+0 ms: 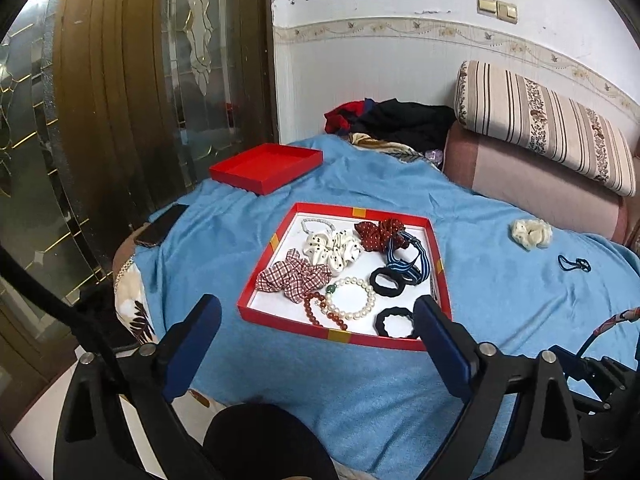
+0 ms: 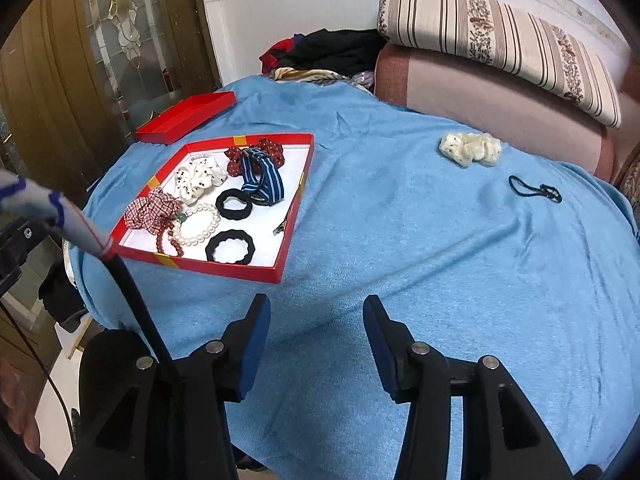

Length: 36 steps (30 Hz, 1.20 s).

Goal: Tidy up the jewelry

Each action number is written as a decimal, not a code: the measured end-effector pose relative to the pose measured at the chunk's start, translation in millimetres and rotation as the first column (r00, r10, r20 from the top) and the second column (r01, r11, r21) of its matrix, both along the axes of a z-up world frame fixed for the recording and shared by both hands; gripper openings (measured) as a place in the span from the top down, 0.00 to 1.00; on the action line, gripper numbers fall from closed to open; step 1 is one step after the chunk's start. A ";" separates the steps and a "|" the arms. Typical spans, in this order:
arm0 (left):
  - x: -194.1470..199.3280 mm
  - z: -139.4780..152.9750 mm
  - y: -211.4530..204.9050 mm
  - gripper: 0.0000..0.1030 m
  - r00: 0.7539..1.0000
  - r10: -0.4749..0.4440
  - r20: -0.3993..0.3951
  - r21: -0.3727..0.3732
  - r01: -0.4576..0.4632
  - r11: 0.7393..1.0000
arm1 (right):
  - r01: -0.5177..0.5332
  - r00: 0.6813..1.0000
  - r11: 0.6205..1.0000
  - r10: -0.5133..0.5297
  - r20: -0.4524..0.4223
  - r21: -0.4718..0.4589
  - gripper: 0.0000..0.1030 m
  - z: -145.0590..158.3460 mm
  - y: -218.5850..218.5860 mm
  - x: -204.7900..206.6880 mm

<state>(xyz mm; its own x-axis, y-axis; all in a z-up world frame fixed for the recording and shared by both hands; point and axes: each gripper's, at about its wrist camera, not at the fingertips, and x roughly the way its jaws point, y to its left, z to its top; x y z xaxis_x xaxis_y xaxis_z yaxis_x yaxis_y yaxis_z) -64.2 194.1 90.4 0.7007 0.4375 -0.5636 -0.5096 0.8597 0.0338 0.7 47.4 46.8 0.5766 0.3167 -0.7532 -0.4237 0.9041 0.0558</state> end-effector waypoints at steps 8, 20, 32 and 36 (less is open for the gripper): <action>-7.5 3.0 -8.0 0.06 1.000 -0.022 0.002 -0.002 0.022 1.000 | 0.011 0.998 1.000 -0.010 0.061 -0.012 0.45 10.9 -3.2 -11.5; -14.7 -3.3 -23.0 0.06 0.997 -0.064 -0.038 0.011 0.064 0.998 | 0.022 0.995 0.999 -0.019 0.097 -0.029 0.40 14.4 -5.6 -23.8; -13.1 -18.2 -13.0 0.06 0.991 -0.096 -0.089 -0.094 0.088 0.992 | 0.017 0.991 0.998 -0.008 0.134 -0.064 0.36 17.0 2.8 -30.8; -10.3 -25.5 -13.6 0.06 0.988 -0.108 -0.113 -0.114 0.095 0.989 | 0.013 0.991 0.997 -0.003 0.131 -0.079 0.36 13.9 5.7 -30.5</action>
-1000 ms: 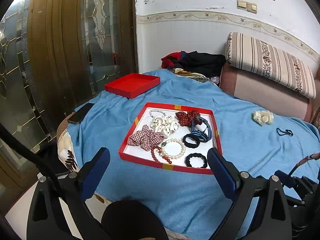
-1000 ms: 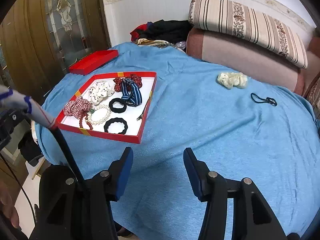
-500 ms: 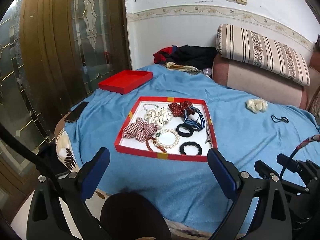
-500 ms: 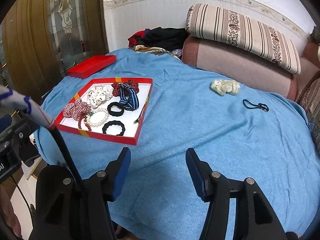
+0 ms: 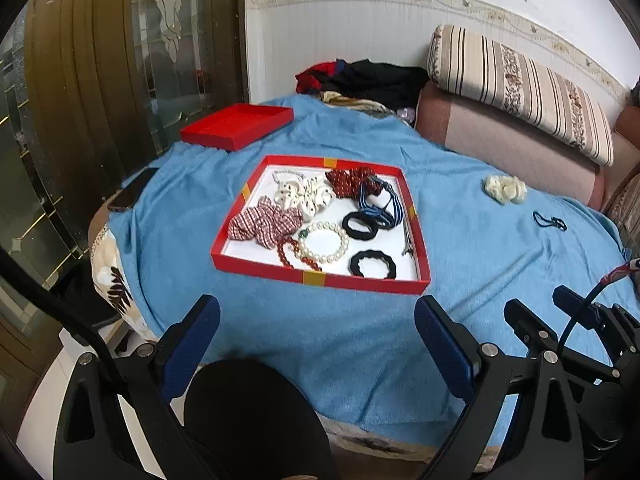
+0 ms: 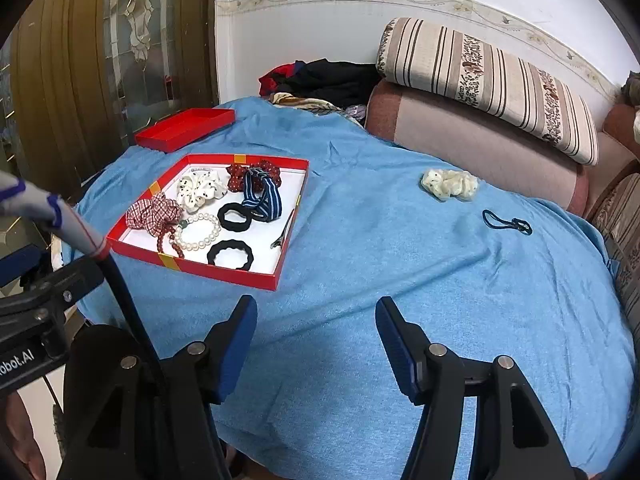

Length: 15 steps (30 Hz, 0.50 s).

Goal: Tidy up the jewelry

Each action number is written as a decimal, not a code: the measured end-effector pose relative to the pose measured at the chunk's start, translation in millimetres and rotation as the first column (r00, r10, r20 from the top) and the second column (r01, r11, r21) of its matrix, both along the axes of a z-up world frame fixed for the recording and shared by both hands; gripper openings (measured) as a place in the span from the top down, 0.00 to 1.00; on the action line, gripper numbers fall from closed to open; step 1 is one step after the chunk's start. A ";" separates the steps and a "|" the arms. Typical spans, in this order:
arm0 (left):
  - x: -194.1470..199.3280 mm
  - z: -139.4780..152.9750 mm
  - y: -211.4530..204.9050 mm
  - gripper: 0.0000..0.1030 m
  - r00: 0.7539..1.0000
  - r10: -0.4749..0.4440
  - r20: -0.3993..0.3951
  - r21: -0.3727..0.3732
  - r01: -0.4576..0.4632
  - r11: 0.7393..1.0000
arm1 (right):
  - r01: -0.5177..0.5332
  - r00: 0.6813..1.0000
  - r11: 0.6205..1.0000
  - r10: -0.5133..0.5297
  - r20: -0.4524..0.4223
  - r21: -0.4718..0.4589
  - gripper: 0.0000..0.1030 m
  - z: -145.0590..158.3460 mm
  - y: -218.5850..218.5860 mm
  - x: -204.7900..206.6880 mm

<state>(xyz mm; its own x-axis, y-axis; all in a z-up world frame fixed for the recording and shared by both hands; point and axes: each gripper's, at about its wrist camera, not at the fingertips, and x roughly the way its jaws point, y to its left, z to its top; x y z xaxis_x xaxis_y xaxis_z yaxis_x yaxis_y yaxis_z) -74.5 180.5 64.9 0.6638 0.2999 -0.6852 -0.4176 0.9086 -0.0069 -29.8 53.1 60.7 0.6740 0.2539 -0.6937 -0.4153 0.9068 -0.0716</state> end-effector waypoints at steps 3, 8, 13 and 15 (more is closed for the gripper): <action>2.9 -5.3 -1.6 0.06 1.000 -0.012 -0.018 -0.008 0.012 1.000 | 0.004 1.000 1.000 -0.004 -0.004 -0.009 0.36 -2.4 0.3 1.0; 9.6 -12.6 -2.1 0.06 0.999 -0.029 -0.043 -0.029 0.027 0.999 | 0.020 1.000 1.000 -0.021 -0.009 -0.015 0.36 -4.9 -0.6 6.4; 16.2 -17.5 1.9 0.06 0.997 -0.037 -0.062 -0.056 0.034 0.998 | 0.033 0.999 0.999 -0.034 -0.025 -0.024 0.35 -8.0 1.0 14.5; 20.2 -18.9 6.8 0.06 0.997 -0.039 -0.071 -0.073 0.033 0.997 | 0.032 0.999 0.999 -0.033 -0.037 -0.027 0.35 -8.8 5.0 20.1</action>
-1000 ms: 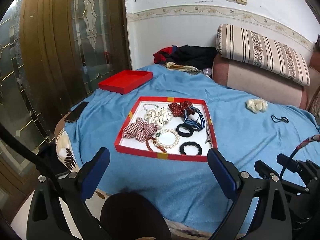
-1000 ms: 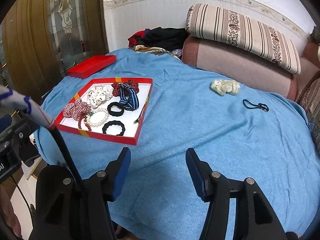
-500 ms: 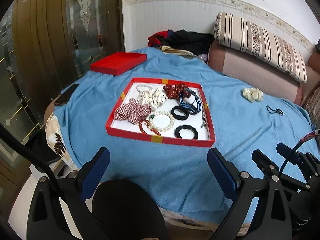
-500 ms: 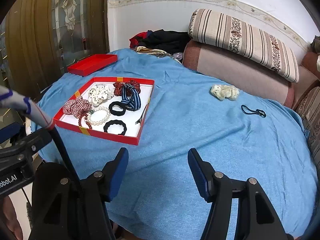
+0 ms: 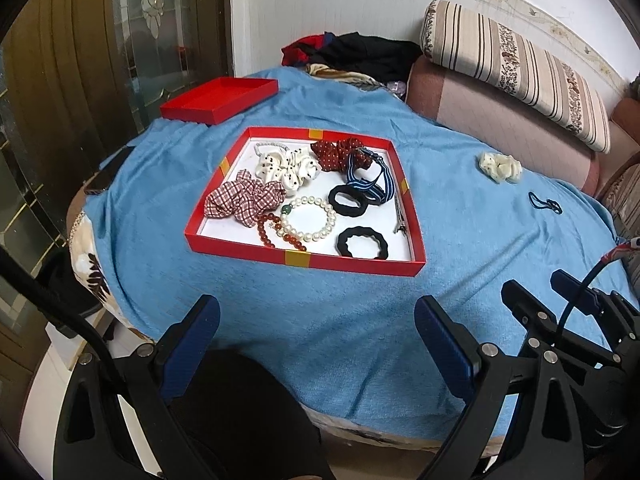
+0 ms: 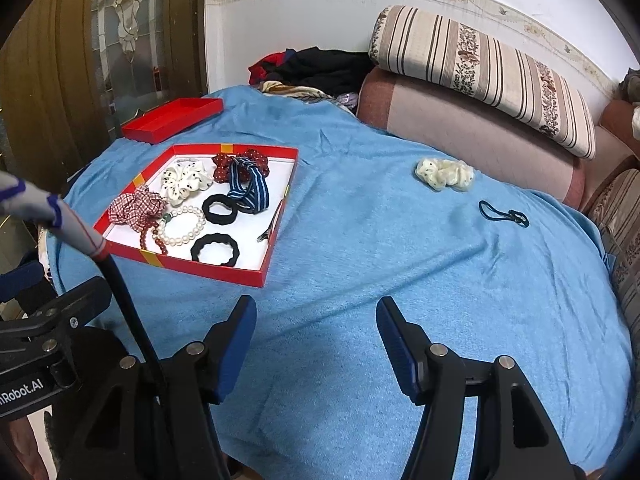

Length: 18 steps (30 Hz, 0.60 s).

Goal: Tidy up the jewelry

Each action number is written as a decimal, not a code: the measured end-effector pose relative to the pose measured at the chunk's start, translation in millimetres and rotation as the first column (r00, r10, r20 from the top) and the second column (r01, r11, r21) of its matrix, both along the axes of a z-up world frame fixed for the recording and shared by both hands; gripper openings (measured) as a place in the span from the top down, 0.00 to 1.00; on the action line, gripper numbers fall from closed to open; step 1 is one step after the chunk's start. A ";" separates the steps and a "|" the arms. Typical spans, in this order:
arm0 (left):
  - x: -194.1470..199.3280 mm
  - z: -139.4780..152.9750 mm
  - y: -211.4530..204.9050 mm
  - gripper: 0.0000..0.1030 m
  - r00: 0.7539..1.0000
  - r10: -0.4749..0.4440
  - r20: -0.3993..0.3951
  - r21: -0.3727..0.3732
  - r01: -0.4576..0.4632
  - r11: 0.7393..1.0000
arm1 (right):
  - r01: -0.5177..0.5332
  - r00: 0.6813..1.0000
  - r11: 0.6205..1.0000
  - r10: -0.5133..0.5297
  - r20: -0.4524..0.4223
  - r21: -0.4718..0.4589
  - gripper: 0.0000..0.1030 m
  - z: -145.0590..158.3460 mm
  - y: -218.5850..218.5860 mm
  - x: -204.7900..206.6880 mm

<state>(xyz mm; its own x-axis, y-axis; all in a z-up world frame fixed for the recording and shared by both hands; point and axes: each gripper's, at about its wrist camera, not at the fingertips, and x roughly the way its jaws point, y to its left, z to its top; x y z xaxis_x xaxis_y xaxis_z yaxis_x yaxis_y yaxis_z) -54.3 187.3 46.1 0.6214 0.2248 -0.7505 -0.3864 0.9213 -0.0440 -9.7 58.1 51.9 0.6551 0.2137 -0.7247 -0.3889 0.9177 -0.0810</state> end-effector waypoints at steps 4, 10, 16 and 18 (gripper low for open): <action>8.1 -4.0 13.5 0.06 1.000 0.012 -0.019 -0.036 -0.013 0.999 | -0.012 1.000 1.000 0.012 -0.013 -0.010 0.35 -0.7 12.5 9.2; 22.3 -19.0 33.6 0.06 0.997 0.043 -0.061 -0.056 -0.046 0.997 | -0.029 0.999 0.999 0.028 -0.026 -0.026 0.34 -9.3 33.5 21.5; 29.3 -33.2 41.2 0.06 0.996 0.042 -0.084 -0.068 -0.048 0.997 | -0.030 0.998 0.998 0.027 -0.050 -0.047 0.34 -23.7 44.2 28.7; 32.6 -35.5 42.2 0.06 0.995 0.042 -0.088 -0.067 -0.048 0.997 | -0.029 0.998 0.998 0.026 -0.054 -0.060 0.34 -27.5 46.5 30.9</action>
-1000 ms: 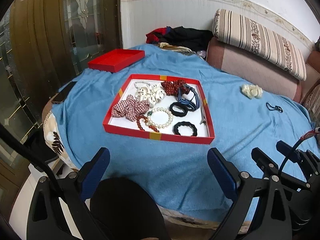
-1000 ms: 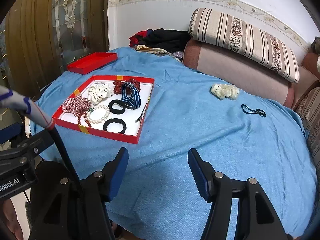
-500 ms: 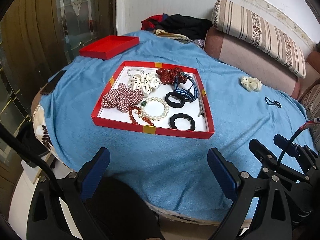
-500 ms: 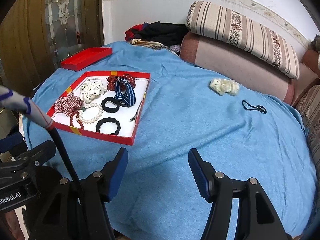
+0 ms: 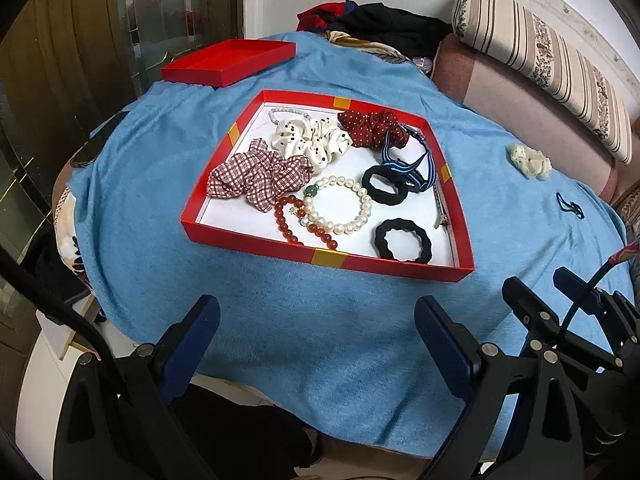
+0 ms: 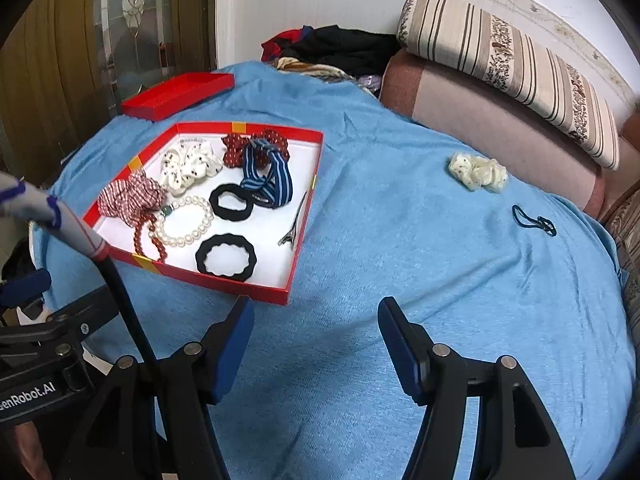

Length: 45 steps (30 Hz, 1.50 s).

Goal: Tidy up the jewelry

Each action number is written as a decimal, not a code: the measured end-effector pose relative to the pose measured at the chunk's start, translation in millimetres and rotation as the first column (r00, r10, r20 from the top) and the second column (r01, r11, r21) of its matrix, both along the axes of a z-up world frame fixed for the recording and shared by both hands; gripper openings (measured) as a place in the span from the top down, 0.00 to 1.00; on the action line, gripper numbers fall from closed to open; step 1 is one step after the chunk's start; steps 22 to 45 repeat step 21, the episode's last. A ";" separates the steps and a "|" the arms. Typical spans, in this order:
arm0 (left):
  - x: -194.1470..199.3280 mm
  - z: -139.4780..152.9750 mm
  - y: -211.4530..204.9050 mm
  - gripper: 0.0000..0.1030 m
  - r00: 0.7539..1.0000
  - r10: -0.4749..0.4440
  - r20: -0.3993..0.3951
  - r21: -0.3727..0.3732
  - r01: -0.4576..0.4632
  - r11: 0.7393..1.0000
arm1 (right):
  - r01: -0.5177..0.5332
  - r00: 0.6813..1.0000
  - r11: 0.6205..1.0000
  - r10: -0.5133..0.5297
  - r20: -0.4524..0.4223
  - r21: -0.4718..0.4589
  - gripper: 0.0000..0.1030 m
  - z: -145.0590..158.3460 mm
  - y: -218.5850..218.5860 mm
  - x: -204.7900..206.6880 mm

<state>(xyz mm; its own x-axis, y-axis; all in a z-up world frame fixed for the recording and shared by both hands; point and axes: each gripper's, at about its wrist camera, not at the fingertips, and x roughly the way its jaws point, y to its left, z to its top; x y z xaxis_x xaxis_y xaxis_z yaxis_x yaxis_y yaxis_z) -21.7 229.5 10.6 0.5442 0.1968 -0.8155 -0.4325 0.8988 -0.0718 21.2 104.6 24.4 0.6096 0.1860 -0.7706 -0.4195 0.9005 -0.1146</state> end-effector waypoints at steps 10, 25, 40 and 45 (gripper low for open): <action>8.0 -4.7 4.1 0.06 1.000 -0.007 -0.006 0.019 0.007 1.000 | 0.009 1.000 1.000 -0.009 -0.005 -0.008 0.33 -5.9 3.2 7.9; 9.5 -0.9 3.6 0.06 1.000 0.015 -0.007 0.048 -0.015 0.999 | 0.007 1.000 1.000 -0.006 -0.011 0.002 0.30 -6.6 1.6 9.1; 9.5 -0.9 3.6 0.06 1.000 0.015 -0.007 0.048 -0.015 0.999 | 0.007 1.000 1.000 -0.006 -0.011 0.002 0.30 -6.6 1.6 9.1; 9.5 -0.9 3.6 0.06 1.000 0.015 -0.007 0.048 -0.015 0.999 | 0.007 1.000 1.000 -0.006 -0.011 0.002 0.30 -6.6 1.6 9.1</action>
